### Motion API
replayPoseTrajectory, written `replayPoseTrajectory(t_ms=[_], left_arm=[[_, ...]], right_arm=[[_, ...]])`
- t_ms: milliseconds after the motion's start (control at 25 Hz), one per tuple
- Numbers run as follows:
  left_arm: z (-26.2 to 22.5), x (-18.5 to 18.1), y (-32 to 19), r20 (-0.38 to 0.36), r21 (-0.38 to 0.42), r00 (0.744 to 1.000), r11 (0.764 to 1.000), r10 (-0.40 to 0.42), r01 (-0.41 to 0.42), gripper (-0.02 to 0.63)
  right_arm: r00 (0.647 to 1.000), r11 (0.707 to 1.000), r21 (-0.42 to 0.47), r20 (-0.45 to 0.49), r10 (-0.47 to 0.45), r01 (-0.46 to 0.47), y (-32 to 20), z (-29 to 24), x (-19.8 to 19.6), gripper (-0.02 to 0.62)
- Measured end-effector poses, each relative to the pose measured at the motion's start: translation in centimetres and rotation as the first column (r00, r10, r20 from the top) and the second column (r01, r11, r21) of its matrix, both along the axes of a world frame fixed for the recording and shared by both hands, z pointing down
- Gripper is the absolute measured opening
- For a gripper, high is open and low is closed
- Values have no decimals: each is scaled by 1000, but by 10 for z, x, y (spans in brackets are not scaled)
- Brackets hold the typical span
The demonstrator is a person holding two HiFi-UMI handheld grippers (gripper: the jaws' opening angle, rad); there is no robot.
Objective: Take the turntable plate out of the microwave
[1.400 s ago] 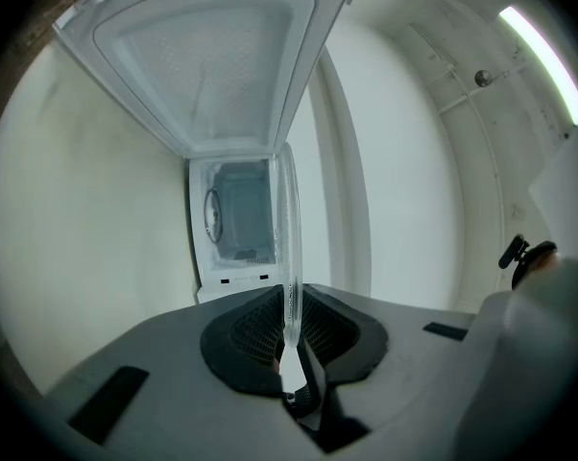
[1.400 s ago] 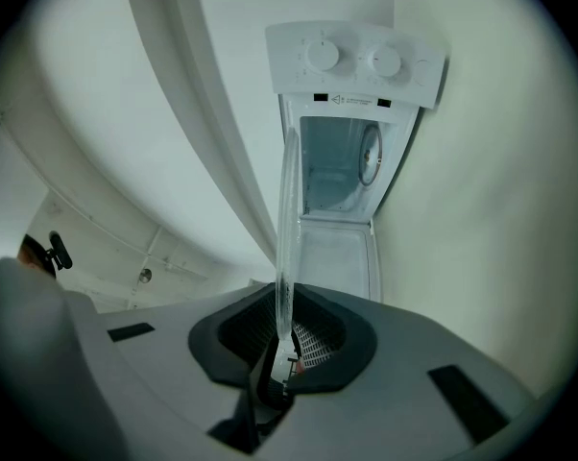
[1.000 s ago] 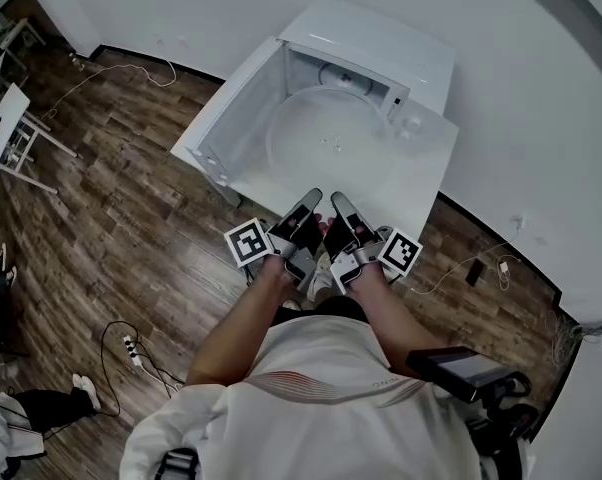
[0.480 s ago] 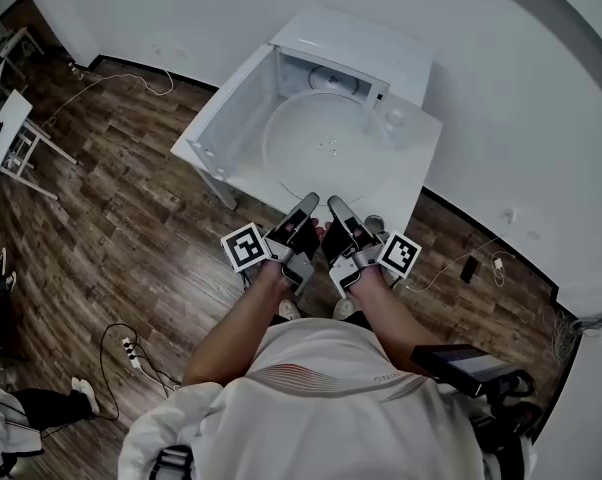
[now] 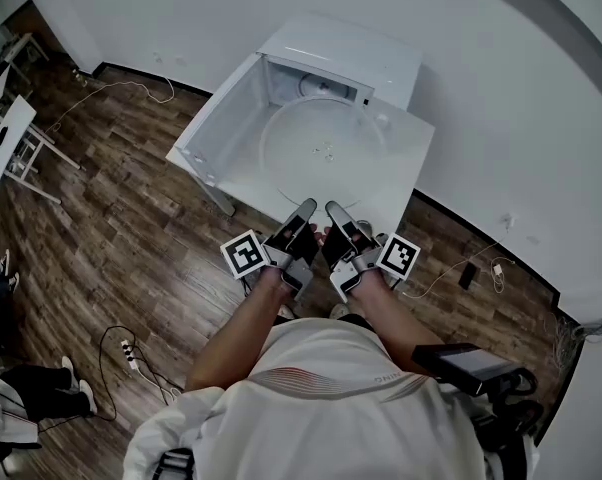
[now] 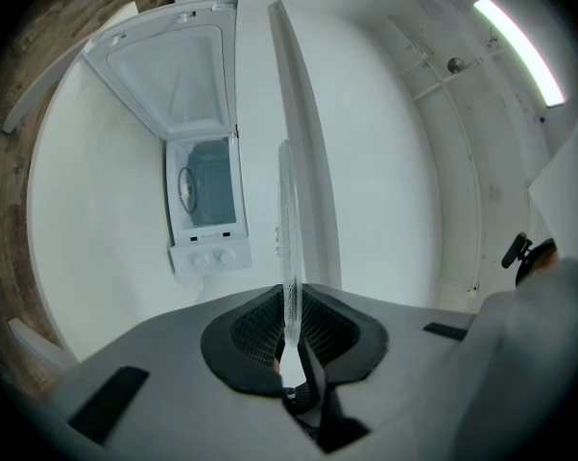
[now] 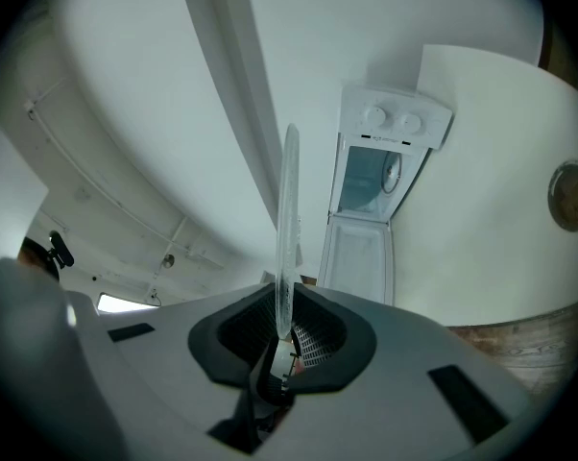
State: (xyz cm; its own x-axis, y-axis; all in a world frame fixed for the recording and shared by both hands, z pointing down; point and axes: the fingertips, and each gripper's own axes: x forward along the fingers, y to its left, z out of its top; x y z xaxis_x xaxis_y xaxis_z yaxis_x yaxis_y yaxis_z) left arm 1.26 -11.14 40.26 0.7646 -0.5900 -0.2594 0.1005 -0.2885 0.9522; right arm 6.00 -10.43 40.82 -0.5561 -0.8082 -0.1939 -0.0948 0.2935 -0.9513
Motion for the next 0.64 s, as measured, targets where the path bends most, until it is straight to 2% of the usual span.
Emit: replayPoseTrajectory(t_ms=[640], left_arm=[[-1,1,0,16,-1,1000,1000,-10,10,51]], right_arm=[[1000,1000,-1,6,-16,16,-1,0,1,40]])
